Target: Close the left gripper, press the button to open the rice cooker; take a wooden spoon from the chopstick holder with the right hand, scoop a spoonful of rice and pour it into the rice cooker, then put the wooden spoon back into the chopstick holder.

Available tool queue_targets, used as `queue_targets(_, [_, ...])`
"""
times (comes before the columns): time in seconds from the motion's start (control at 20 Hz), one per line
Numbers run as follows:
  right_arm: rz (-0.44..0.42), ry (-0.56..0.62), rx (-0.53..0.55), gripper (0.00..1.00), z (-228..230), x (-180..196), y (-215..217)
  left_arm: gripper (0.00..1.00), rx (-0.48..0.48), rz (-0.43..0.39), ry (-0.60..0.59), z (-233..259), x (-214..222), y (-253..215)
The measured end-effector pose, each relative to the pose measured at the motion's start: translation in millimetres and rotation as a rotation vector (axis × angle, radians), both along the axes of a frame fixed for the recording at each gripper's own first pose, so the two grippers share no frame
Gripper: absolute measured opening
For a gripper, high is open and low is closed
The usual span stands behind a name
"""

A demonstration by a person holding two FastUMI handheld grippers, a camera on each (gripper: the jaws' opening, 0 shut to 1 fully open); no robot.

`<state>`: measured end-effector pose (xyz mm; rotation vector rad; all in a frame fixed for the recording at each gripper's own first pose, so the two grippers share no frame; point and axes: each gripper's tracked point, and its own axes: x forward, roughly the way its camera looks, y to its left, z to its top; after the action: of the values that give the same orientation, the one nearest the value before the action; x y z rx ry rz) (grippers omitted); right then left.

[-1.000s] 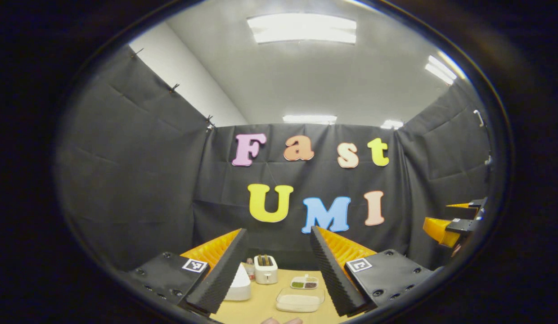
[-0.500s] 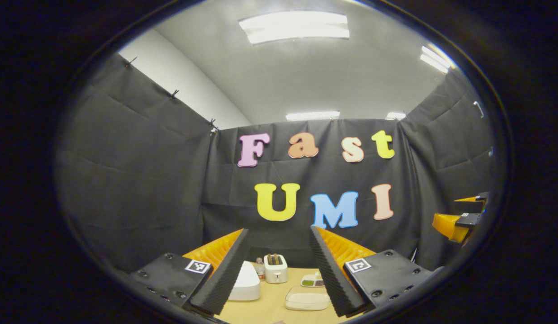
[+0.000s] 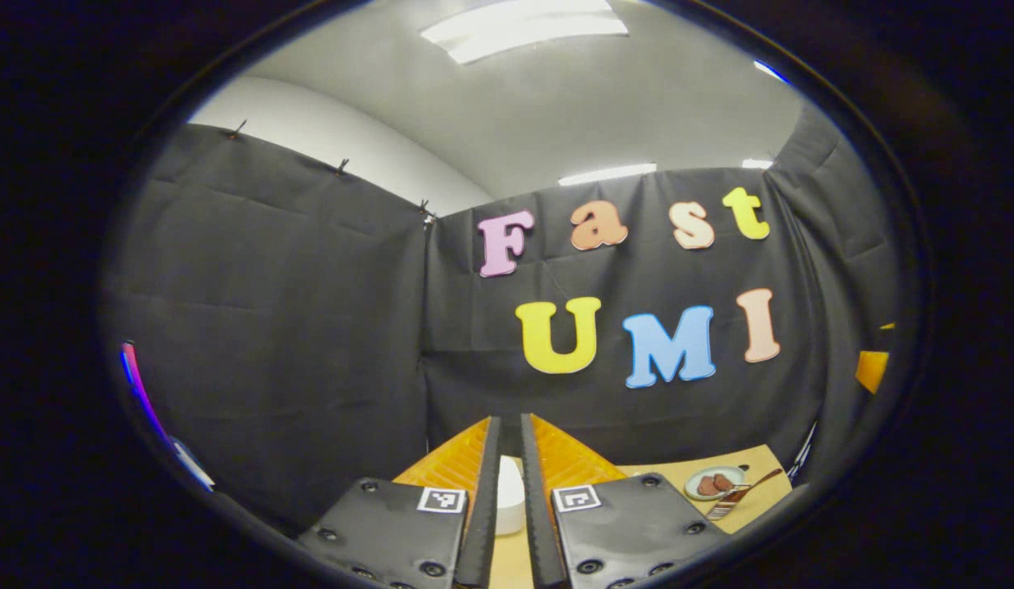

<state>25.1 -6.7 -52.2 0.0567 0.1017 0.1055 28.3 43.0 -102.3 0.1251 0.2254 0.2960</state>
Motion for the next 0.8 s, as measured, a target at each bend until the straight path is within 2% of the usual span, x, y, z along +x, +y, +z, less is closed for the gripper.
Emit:
queue_targets(0.15, [-0.042,-0.011,-0.038,0.96,3,17,7,0.10,-0.041,0.004,0.073,-44,18,28])
queue_targets(0.2, [-0.061,0.002,-0.044,0.96,1,22,11,0.08,-0.065,0.009,0.101,-62,32,39])
queue_targets(0.35, [-0.101,0.020,-0.026,0.96,8,39,36,0.08,-0.044,0.082,0.173,-106,62,104])
queue_targets(0.45, [-0.139,0.033,-0.039,0.97,7,51,49,0.08,-0.017,0.126,0.269,-154,83,145])
queue_targets(0.6, [-0.179,0.059,-0.082,0.96,6,63,71,0.08,-0.053,0.138,0.382,-230,108,185])
queue_targets(0.8, [-0.231,0.117,-0.175,0.97,-5,63,87,0.09,-0.068,0.133,0.474,-307,154,221])
